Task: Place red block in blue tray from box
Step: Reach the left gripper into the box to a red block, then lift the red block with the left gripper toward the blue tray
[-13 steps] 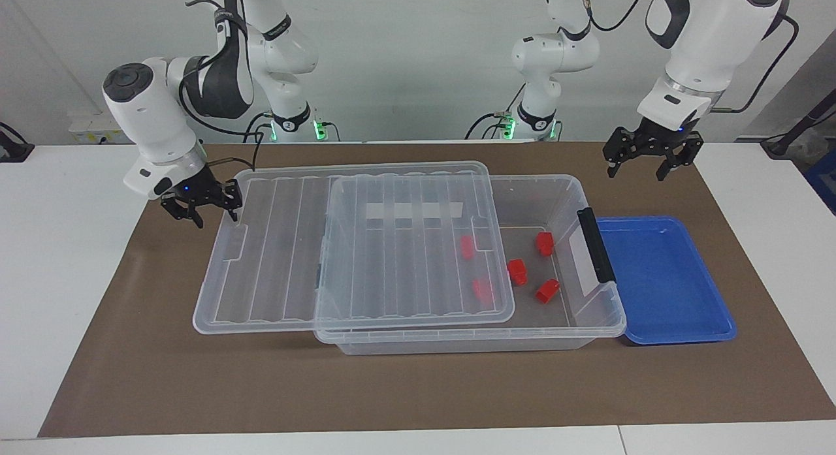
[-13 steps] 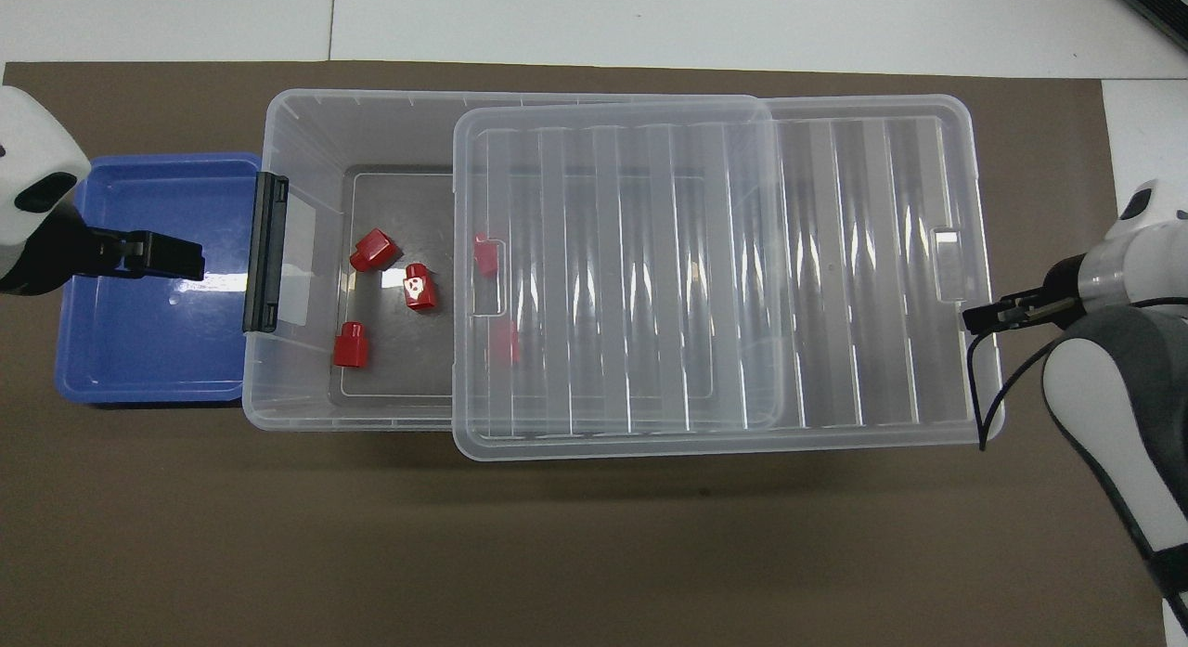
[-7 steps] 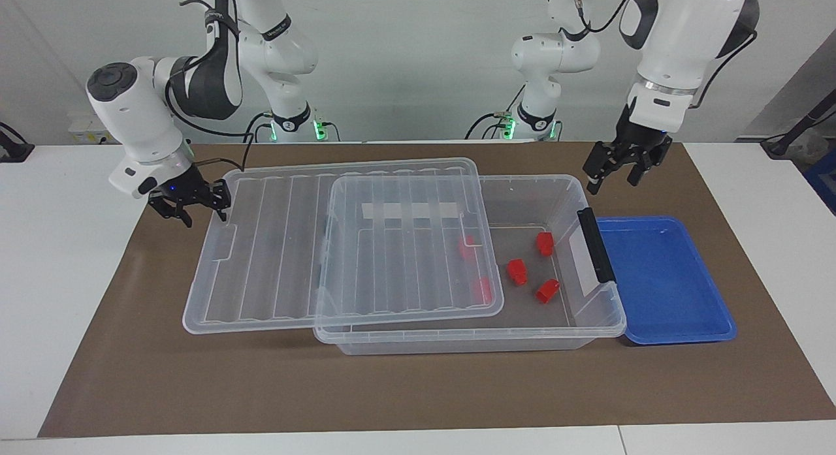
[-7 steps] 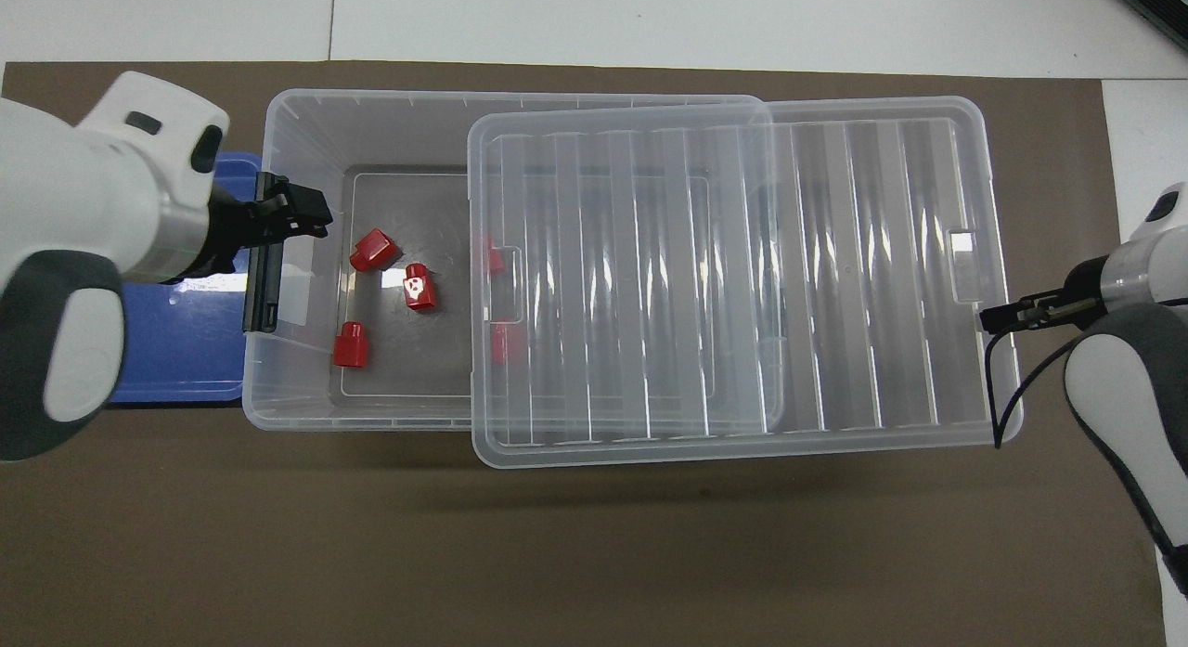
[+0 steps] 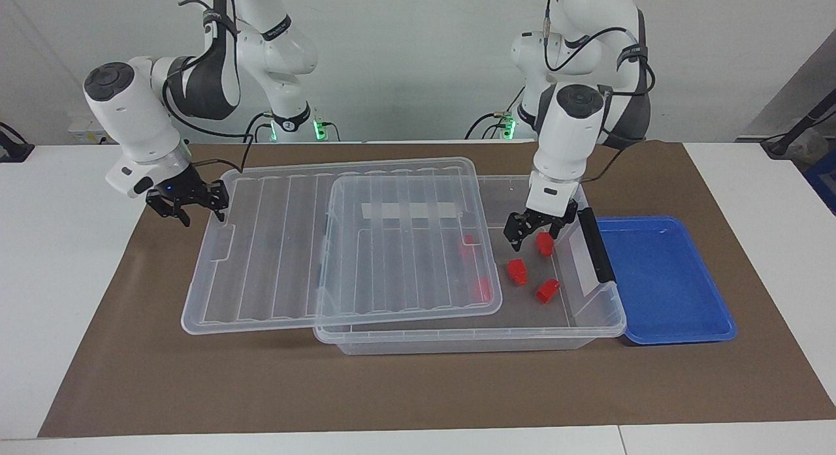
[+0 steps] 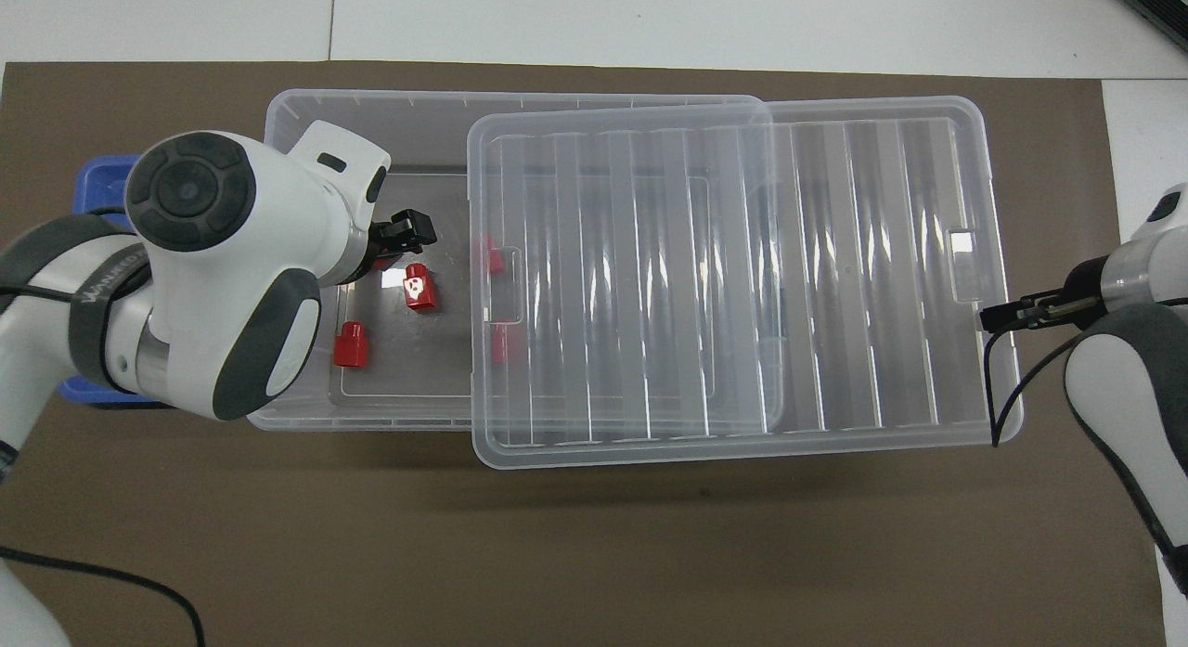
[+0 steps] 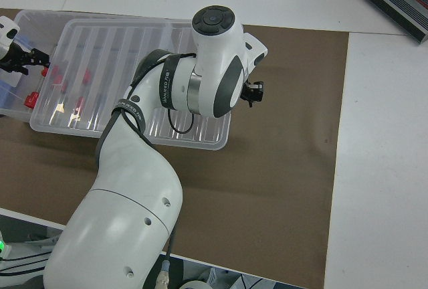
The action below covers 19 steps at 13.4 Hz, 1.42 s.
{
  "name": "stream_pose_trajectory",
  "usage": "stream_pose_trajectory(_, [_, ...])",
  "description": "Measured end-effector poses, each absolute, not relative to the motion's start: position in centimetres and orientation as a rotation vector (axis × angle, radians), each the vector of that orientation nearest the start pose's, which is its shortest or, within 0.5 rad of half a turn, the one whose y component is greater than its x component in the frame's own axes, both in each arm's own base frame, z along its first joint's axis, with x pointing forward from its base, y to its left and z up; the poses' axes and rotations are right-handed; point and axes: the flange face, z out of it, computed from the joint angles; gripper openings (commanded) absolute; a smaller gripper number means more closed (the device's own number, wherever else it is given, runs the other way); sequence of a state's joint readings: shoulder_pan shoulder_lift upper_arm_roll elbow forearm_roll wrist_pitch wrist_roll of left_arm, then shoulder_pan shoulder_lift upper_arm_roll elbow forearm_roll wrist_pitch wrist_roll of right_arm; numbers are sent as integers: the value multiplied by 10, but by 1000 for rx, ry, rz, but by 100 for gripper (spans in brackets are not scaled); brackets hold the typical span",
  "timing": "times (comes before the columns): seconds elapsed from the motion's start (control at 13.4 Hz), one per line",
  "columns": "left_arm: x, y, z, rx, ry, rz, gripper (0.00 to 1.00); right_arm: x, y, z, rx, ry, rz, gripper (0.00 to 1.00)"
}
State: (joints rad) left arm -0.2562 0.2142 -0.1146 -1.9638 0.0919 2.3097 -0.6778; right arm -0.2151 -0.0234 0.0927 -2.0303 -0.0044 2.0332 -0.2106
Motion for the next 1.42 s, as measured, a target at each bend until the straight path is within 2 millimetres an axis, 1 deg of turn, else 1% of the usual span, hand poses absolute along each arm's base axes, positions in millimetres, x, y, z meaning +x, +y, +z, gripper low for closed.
stream_pose_trajectory(0.15, [577, -220, 340, -3128, -358, -209, 100, 545, -66, 459, -3151, -49, -41, 72])
stream_pose_trajectory(0.3, [579, -222, 313, -3117, -318, -194, 98, 545, -66, 460, -3150, 39, -42, 72])
stream_pose_trajectory(0.37, [578, -224, 306, -3116, -307, -182, 85, 545, -65, 460, -3150, 68, -42, 72])
stream_pose_trajectory(0.45, [577, -226, 304, -3116, -298, -179, 37, 545, -64, 460, -3149, 84, -42, 70])
stream_pose_trajectory(0.52, [577, -228, 305, -3117, -293, -181, 0, 545, -64, 460, -3149, 92, -43, 64])
stream_pose_trajectory(0.67, [576, -228, 305, -3112, -288, -170, 0, 545, -63, 460, -3148, 104, -43, 62])
stream_pose_trajectory(0.75, [575, -228, 304, -3108, -288, -159, 0, 545, -63, 460, -3148, 106, -45, 57])
stream_pose_trajectory(0.82, [575, -227, 305, -3102, -289, -145, 0, 545, -62, 461, -3148, 106, -46, 45])
stream_pose_trajectory(0.97, [574, -225, 309, -3075, -292, -82, 0, 546, -60, 463, -3148, 103, -54, 2])
stream_pose_trajectory(1.05, [576, -224, 318, -3053, -299, -39, 0, 547, -59, 465, -3148, 107, -58, 0])
stream_pose_trajectory(1.12, [580, -222, 334, -3026, -310, 8, 0, 547, -59, 466, -3147, 123, -62, 0])
stream_pose_trajectory(1.2, [585, -220, 357, -3002, -326, 44, 0, 548, -59, 467, -3145, 152, -65, 0])
stream_pose_trajectory(1.27, [590, -217, 386, -2986, -351, 78, 0, 548, -58, 467, -3143, 175, -63, 0])
stream_pose_trajectory(1.42, [594, -207, 453, -2978, -410, 143, 0, 546, -58, 469, -3141, 204, -59, 0])
